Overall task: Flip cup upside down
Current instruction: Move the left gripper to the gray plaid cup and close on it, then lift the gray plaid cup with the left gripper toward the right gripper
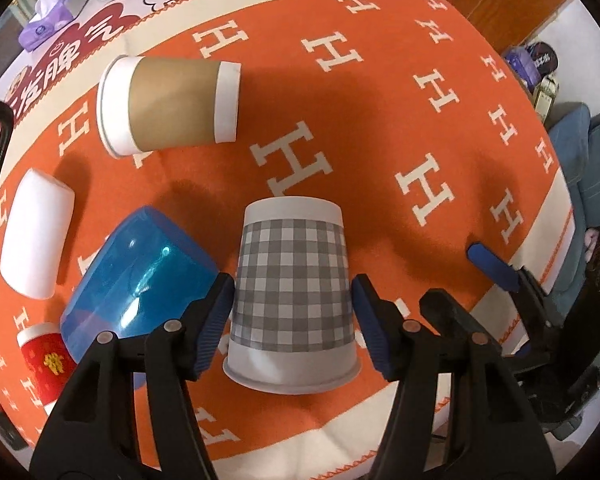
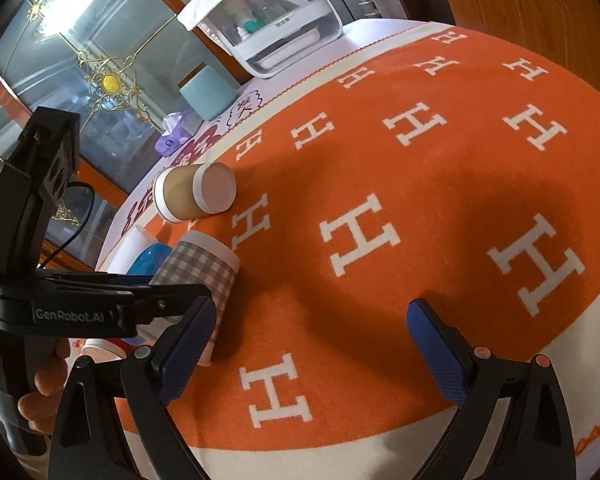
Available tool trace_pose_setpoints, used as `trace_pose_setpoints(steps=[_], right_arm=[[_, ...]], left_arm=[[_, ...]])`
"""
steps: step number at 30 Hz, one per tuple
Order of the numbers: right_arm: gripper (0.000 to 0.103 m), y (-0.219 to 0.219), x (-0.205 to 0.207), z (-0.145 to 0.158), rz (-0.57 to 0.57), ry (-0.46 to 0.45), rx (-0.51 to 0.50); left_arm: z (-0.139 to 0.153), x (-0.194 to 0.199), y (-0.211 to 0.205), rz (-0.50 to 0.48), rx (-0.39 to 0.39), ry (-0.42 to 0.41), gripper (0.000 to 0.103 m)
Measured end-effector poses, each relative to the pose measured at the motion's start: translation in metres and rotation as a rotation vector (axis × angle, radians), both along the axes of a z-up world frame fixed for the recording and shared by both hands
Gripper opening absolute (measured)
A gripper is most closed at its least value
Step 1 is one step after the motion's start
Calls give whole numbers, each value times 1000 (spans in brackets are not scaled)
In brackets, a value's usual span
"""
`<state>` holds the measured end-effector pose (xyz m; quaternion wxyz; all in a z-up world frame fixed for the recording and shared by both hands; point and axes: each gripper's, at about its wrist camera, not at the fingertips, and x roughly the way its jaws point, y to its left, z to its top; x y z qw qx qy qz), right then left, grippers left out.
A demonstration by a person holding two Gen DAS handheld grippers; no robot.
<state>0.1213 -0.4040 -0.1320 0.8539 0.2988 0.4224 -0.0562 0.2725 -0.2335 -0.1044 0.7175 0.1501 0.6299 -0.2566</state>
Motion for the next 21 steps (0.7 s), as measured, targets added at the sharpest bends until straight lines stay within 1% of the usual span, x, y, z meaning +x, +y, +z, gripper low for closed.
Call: trace_pose_setpoints(steps=[6,10,13,17,21], right_arm=[[98,13,-13,12,9,-18,-6],[98,34,-23,23,38,-29,-13],[98,53,-32,32,66,-36,-18],[98,79,-46,41,106,-47,-35],[98,102,-56,42,141,-36,-40]], left_arm=[[33,-24,25,17,-43,-48,57],[56,-50,61,54,-58,-94,57],[66,-71,94,116,-64,-118,57],[62,-91,135,213,-99,-98,57],[41,-109,168,343,-137,-52,57]])
